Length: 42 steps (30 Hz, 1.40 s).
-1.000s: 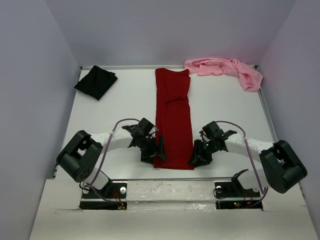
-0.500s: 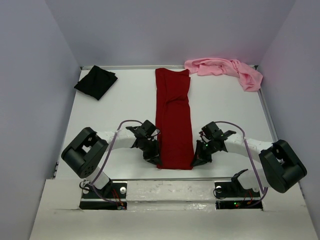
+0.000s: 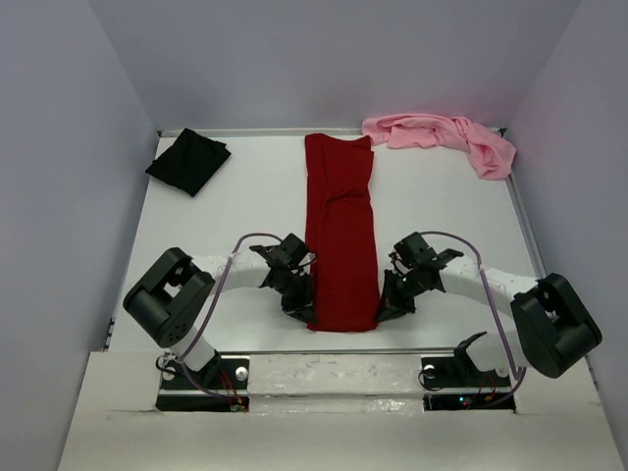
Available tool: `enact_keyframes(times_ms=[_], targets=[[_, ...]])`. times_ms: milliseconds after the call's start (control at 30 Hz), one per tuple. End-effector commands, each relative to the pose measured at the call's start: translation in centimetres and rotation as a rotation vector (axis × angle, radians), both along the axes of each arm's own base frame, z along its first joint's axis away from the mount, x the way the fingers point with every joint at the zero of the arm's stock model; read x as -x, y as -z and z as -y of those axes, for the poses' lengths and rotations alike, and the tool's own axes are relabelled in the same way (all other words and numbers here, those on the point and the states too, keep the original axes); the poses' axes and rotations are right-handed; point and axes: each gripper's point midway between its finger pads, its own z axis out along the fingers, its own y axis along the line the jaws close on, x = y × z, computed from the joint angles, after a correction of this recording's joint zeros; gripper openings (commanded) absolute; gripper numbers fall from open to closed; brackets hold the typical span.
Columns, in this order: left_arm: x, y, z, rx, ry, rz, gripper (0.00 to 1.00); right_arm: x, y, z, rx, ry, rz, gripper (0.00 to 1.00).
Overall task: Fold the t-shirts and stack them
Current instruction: Fold the tshirt
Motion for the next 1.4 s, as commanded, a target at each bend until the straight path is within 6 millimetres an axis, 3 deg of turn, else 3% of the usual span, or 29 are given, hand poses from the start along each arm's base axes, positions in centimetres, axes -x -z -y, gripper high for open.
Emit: enact_keyframes(times_ms=[0, 200, 400, 700, 967, 1367], targets=[[-0.5, -0.1, -0.7, -0.082, 0.043, 0.025, 0.06, -1.2, -1.7, -0.7, -0.002, -0.032, 0.04, 0.0], [-2.1, -1.9, -0.5, -0.114, 0.061, 0.069, 0.06, -3.3, -4.2, -1.3, 0.011, -0.043, 0.098, 0.0], [-3.8, -3.4, -0.8, -0.118, 0.03, 0.105, 0.07, -3.9, -4.5, -1.1, 0.043, -0.056, 0.114, 0.0], [-4.5, -4.5, -1.1, -0.121, 0.025, 0.12, 0.07, -5.7, -5.4, -1.3, 0.076, -0.072, 0.161, 0.0], [-6.2, -7.2, -0.3, -0.086, 0.002, 0.156, 0.06, -7.5, -7.0, -1.9, 0.061, -0.073, 0.21, 0.0], [-7.5, -9.8, 0.7, -0.028, 0.007, 0.143, 0.05, -9.3, -8.3, -0.9, 0.077, -0.04, 0.231, 0.0]])
